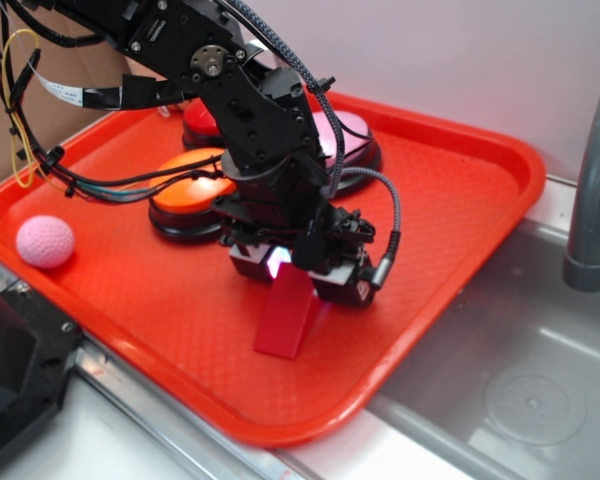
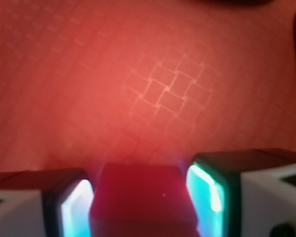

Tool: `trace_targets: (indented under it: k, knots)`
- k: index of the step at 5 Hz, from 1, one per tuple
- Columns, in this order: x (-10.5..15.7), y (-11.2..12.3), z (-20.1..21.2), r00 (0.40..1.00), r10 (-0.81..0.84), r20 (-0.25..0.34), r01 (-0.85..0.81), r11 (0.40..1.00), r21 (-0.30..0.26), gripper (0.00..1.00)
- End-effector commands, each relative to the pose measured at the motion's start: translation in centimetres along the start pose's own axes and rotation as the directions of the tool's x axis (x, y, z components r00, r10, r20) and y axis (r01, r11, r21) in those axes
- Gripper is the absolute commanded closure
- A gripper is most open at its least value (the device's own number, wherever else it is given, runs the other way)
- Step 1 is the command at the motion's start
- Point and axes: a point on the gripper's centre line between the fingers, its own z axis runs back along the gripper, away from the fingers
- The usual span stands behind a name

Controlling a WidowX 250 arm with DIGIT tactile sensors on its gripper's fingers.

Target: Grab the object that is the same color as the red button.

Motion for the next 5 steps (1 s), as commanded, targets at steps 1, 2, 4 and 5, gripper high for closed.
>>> trace_targets:
  k: [1,2,4,5]
  knots:
    - [2.9,0.6,5.7,1.0,-0.019,0.021,0.02,0.998,-0.052,1.0]
    - [4.3,1.8,10.2,0.996,-0.089,0.005,0.089,0.996,-0.029,1.0]
    - [6.6,4.5,16.9,0.988,-0.147,0.049,0.149,0.988,-0.041,1.0]
    - [7.0,5.4,19.6,0.974,-0.203,0.103,0.212,0.974,-0.079,1.0]
